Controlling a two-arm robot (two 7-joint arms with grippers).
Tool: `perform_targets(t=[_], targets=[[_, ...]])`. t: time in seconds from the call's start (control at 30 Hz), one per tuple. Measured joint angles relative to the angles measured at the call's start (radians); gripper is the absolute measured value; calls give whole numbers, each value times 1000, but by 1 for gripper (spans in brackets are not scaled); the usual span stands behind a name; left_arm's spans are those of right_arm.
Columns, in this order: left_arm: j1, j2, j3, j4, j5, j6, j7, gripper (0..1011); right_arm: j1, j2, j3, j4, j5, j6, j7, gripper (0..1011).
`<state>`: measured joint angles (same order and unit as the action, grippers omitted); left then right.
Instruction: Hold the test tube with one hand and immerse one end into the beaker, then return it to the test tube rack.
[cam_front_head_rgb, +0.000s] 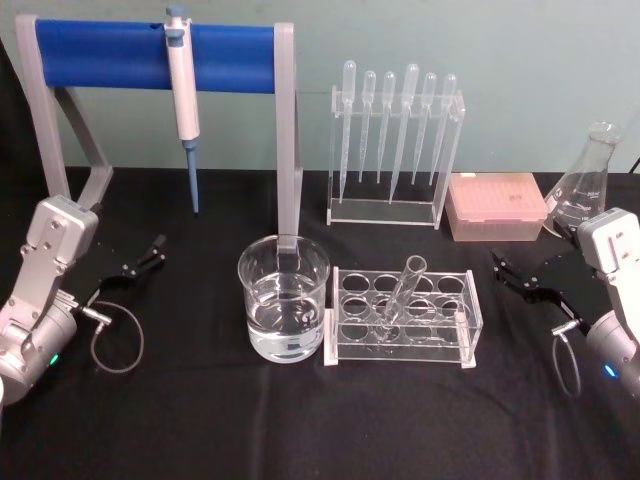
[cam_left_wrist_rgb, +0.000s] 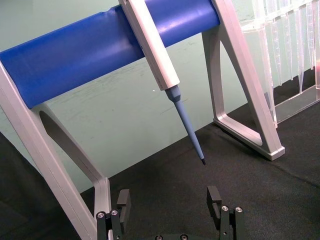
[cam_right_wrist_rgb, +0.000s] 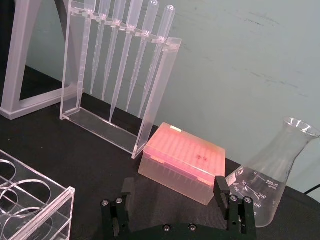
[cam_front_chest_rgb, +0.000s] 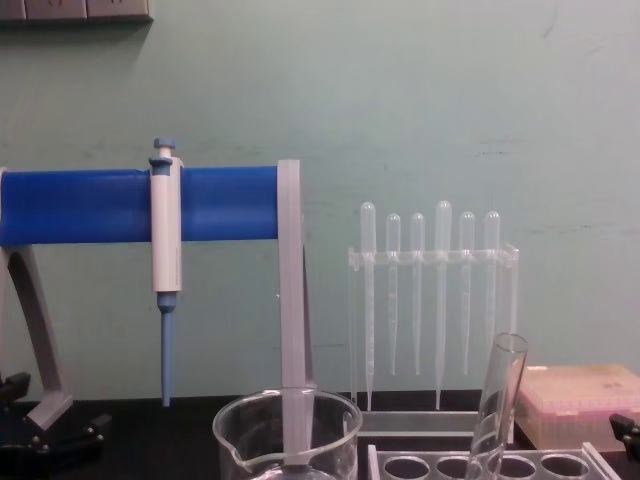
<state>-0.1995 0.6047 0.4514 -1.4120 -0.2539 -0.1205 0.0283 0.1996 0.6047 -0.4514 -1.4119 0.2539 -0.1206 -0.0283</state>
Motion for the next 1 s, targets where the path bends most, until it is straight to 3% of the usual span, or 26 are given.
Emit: perform_targets(t=[1.0], targets=[[0, 0, 0, 0, 0, 0, 0, 1000, 0, 0, 0, 0, 0, 0, 0, 1003]])
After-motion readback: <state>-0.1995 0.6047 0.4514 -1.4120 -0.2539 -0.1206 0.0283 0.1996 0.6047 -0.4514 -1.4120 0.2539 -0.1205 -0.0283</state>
